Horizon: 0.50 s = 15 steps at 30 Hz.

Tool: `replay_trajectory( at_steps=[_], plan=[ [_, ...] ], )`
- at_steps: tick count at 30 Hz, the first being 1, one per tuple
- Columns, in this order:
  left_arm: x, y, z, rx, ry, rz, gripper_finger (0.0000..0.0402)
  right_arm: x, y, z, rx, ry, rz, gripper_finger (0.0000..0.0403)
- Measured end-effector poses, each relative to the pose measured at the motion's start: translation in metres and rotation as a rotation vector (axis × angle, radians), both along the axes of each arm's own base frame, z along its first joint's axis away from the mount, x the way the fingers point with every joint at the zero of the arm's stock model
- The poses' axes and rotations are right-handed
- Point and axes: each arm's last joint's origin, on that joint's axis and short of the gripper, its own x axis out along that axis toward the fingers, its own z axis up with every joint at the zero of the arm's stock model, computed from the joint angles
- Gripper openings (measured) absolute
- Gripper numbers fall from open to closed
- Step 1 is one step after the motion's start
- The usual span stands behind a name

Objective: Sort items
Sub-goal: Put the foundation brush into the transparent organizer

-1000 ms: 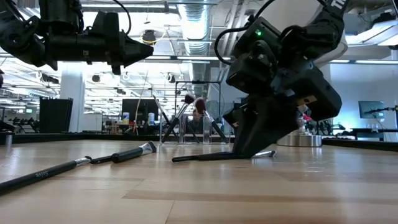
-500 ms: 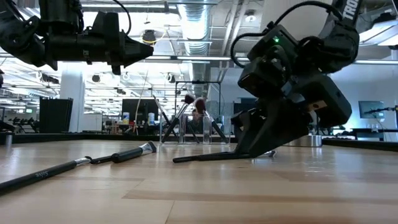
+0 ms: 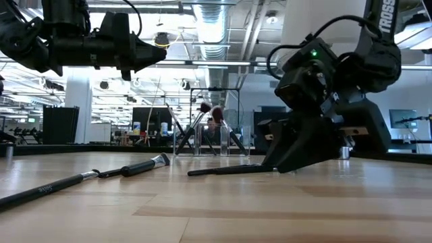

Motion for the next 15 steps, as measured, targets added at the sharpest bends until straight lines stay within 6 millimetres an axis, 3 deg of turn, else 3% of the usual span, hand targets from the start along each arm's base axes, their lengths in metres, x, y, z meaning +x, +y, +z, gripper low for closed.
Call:
replay_trajectory(
  at_steps=[4,8,11,15],
  plan=[
    [0.0,0.0,0.0,-0.008,-0.007,-0.002,0.0079,0.002,0.001,-0.008,0.023,-0.049,0.041,0.0082],
    [0.0,0.0,0.001,-0.055,-0.033,-0.012,0.0079,0.004,-0.001,-0.012,0.031,-0.09,0.039,0.0021],
    [0.0,-0.001,0.001,-0.121,-0.054,-0.063,0.0079,0.004,-0.002,-0.01,0.071,-0.064,0.002,0.0019],
    [0.007,-0.014,0.006,-0.186,-0.059,-0.278,0.0079,0.004,-0.001,0.0,0.098,-0.047,-0.05,0.0018]
  ],
)
